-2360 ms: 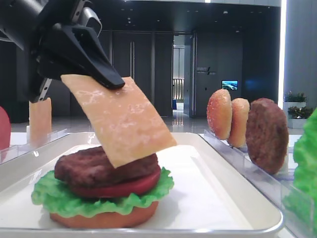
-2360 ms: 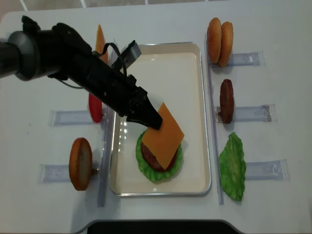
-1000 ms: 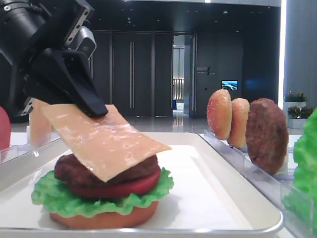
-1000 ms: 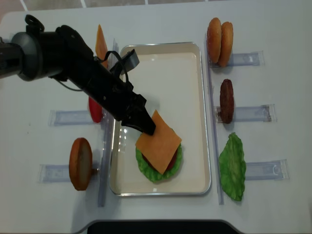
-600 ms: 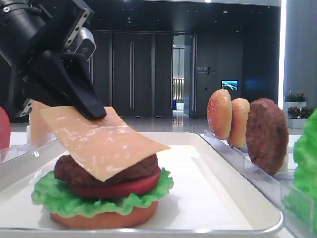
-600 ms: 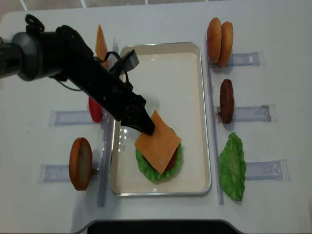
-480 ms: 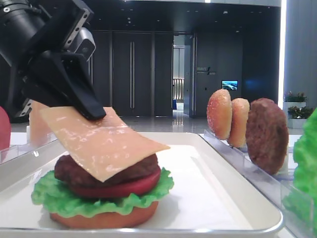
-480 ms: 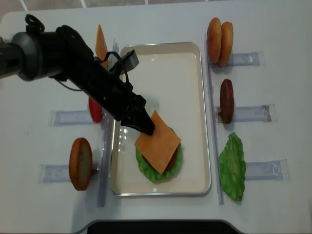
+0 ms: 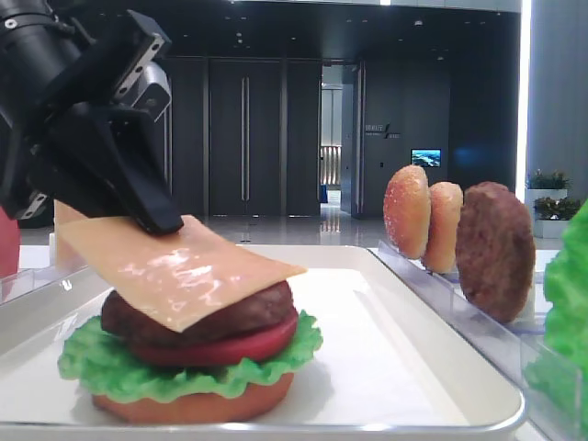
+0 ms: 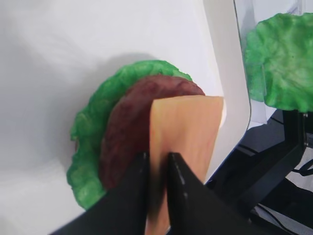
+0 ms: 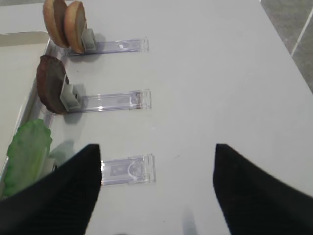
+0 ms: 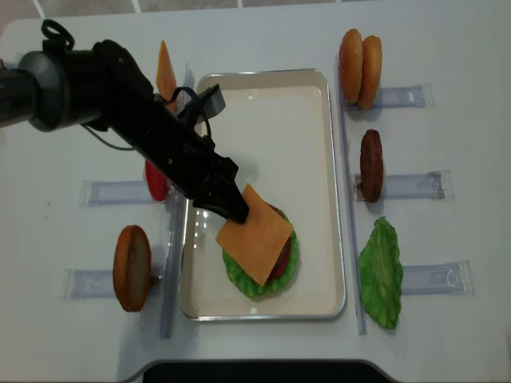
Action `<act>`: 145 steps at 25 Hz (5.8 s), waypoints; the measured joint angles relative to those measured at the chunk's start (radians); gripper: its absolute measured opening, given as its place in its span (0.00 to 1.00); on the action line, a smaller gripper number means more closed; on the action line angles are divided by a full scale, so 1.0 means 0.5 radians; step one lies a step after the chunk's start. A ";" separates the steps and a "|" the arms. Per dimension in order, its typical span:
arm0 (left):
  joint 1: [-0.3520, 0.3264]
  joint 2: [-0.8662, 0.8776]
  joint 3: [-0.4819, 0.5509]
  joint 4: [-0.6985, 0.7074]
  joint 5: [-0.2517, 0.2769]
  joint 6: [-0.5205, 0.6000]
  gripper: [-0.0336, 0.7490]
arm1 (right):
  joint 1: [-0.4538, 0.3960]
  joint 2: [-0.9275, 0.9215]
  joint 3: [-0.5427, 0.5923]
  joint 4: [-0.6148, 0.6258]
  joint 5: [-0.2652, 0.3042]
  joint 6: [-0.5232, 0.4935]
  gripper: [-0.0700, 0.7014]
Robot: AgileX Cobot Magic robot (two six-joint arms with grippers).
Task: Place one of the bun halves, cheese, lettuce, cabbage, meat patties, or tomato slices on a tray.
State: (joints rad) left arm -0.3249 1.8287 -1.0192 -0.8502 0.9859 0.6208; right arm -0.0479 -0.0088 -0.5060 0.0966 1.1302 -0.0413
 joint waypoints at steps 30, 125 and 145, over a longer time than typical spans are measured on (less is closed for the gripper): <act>0.000 -0.115 -0.444 0.755 0.365 -0.571 0.79 | 0.000 0.000 0.000 0.000 0.000 0.000 0.69; 0.769 -2.225 0.622 1.806 0.491 -1.171 0.69 | 0.000 0.000 0.000 0.000 0.000 0.000 0.69; 0.769 -3.683 1.008 1.446 0.517 -0.649 0.69 | 0.000 0.000 0.000 0.000 0.000 0.000 0.69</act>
State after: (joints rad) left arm 0.0596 -0.0127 -0.5152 -0.1270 1.2443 0.2961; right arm -0.0479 -0.0088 -0.5060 0.0966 1.1302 -0.0413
